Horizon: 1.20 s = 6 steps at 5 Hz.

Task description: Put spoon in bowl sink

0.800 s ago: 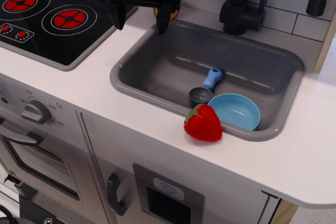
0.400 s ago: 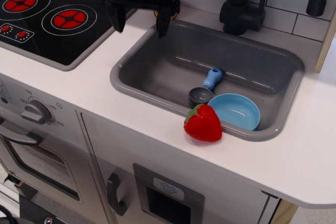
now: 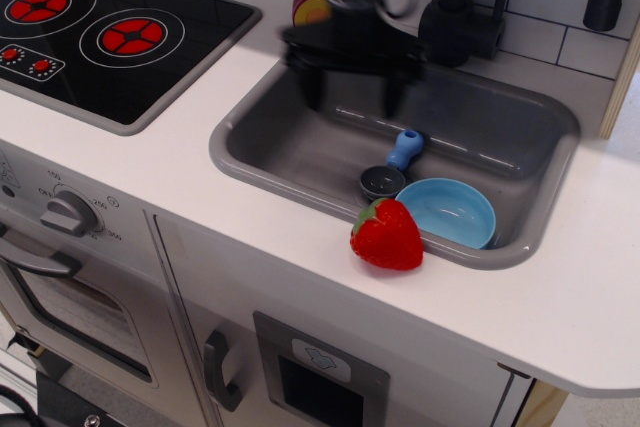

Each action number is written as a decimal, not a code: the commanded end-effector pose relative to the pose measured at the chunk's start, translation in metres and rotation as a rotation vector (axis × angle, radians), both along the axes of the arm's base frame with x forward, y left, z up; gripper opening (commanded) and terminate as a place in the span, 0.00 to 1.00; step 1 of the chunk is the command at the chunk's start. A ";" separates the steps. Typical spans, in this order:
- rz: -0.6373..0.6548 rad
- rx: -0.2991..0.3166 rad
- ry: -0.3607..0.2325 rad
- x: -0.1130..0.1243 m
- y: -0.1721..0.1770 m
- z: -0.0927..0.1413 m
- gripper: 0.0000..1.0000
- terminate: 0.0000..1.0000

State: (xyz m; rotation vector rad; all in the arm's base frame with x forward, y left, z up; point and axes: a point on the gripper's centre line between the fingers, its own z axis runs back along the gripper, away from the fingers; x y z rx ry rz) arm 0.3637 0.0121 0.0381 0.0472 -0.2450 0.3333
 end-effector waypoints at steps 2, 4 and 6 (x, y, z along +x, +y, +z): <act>-0.042 0.028 -0.038 0.041 -0.027 -0.021 1.00 0.00; -0.080 0.032 0.008 0.039 -0.034 -0.042 1.00 0.00; -0.099 0.037 0.041 0.040 -0.036 -0.044 0.00 0.00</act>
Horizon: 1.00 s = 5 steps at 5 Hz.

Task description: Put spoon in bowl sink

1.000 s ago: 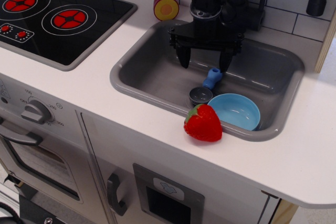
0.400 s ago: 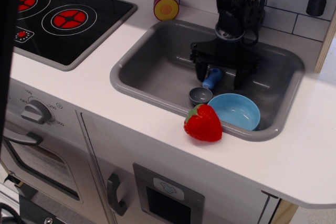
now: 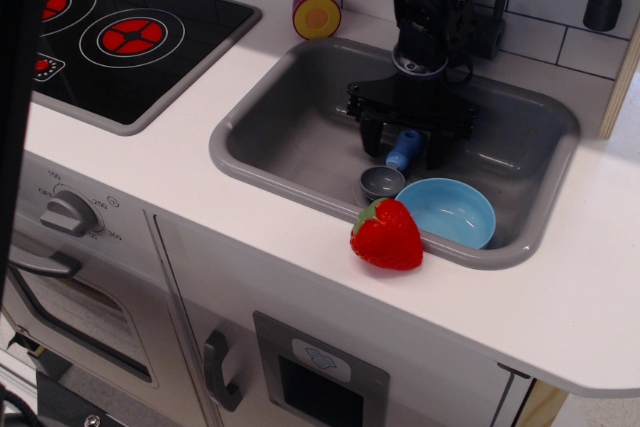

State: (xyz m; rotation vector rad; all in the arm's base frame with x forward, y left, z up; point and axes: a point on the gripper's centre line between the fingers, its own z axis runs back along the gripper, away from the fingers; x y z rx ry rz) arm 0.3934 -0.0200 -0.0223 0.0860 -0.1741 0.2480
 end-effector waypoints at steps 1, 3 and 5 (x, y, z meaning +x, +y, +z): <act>-0.017 -0.003 -0.049 0.009 -0.001 0.018 0.00 0.00; -0.036 0.017 -0.077 0.004 0.018 0.050 0.00 0.00; 0.029 -0.011 -0.093 -0.001 0.016 0.075 0.00 0.00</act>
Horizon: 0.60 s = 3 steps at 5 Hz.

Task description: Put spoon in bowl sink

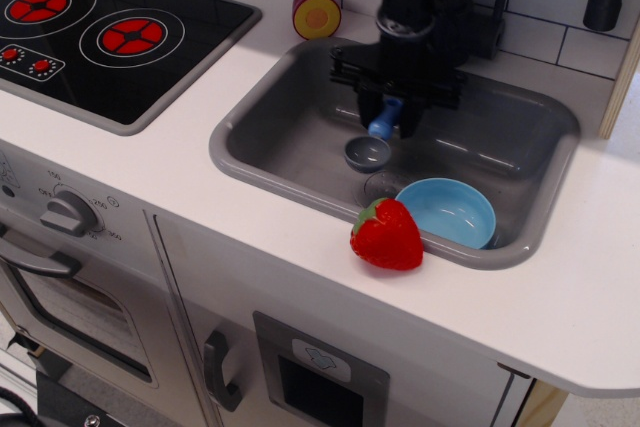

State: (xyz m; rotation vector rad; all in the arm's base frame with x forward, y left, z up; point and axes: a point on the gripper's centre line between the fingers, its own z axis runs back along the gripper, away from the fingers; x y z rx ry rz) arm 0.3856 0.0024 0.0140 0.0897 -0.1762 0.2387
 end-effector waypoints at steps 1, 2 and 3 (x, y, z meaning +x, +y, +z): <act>0.093 -0.021 -0.106 -0.003 -0.023 0.039 0.00 0.00; 0.118 -0.019 -0.128 -0.009 -0.035 0.038 0.00 0.00; 0.126 -0.011 -0.150 -0.015 -0.045 0.036 0.00 0.00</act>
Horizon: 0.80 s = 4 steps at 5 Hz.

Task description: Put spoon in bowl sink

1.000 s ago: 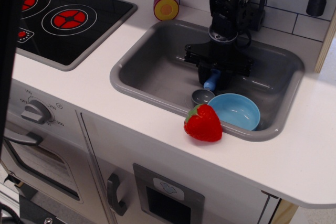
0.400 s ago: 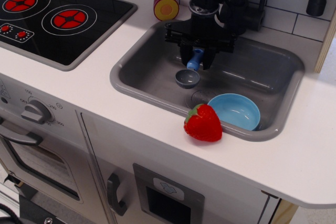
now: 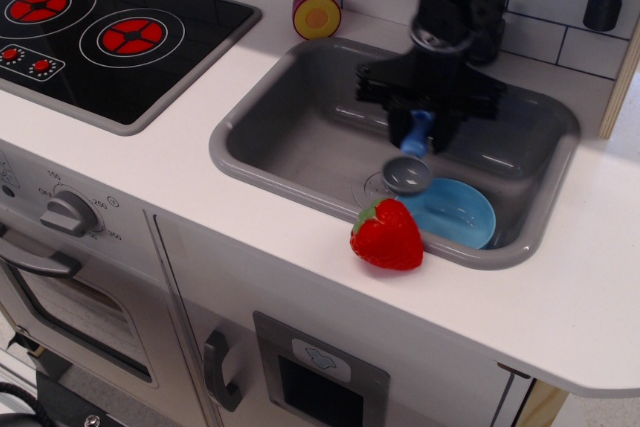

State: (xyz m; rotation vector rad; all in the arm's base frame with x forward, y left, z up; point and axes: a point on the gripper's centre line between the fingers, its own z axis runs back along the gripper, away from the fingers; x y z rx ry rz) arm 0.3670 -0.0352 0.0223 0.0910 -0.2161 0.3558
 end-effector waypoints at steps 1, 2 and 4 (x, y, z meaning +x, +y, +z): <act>0.042 0.022 -0.136 -0.001 -0.020 0.015 0.00 0.00; 0.066 0.044 -0.164 0.000 -0.024 0.013 1.00 0.00; 0.079 -0.021 -0.153 -0.005 -0.032 0.020 1.00 0.00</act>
